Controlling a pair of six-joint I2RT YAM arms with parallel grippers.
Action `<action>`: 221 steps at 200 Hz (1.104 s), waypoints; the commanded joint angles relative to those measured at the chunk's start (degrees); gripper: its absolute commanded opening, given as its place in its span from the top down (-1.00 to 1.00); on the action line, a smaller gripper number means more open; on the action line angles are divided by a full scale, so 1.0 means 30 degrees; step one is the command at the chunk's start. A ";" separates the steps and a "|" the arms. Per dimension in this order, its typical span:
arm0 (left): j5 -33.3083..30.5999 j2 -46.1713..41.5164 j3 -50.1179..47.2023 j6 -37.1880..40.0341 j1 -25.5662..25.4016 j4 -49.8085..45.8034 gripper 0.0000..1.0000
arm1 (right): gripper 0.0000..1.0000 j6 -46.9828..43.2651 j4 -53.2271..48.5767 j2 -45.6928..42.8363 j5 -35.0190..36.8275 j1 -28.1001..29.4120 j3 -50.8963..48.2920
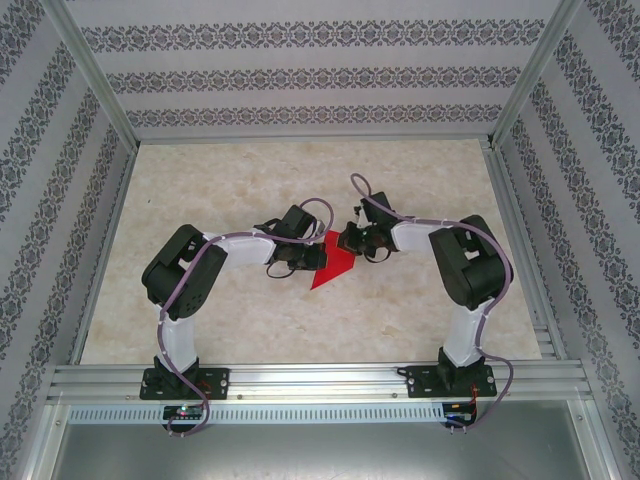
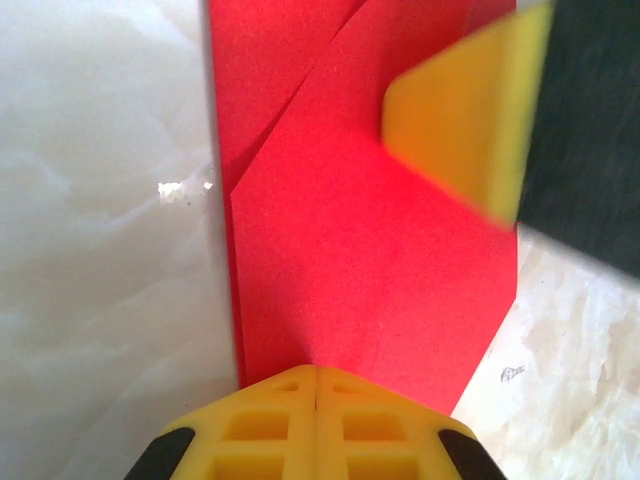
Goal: Fold a paper plane with a square sheet of paper (pick it up from the middle)
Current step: Fourth fold the wing at the center of the table.
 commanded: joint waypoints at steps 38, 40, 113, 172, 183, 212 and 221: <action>-0.0363 0.0986 -0.0908 0.0646 -0.0056 -0.2506 1.00 | 1.00 0.0646 -0.0136 0.0457 0.2634 -0.2194 0.1352; -0.0362 0.0991 -0.0888 0.0657 -0.0055 -0.2495 1.00 | 1.00 0.0608 -0.0115 0.0347 0.2564 -0.2190 0.1377; -0.0407 0.1129 -0.0841 0.0329 -0.0095 -0.2177 1.00 | 1.00 -0.0468 -0.0406 -0.3025 0.0615 0.0488 -0.0267; -0.0507 0.1137 -0.0851 0.0249 -0.0084 -0.2316 1.00 | 1.00 -0.0681 -0.0333 -0.0829 -0.0064 0.1099 0.0444; -0.0461 0.1093 -0.0905 0.0238 -0.0084 -0.2287 1.00 | 1.00 -0.0558 -0.0227 -0.0609 0.0069 0.0884 0.0507; -0.0443 0.1067 -0.0945 0.0206 -0.0099 -0.2240 1.00 | 1.00 -0.0467 -0.0582 0.0050 0.0670 0.0230 0.0870; -0.0392 0.1088 -0.0990 0.0228 -0.0085 -0.2246 1.00 | 1.00 -0.0552 -0.0803 0.0334 0.0876 0.0038 0.1088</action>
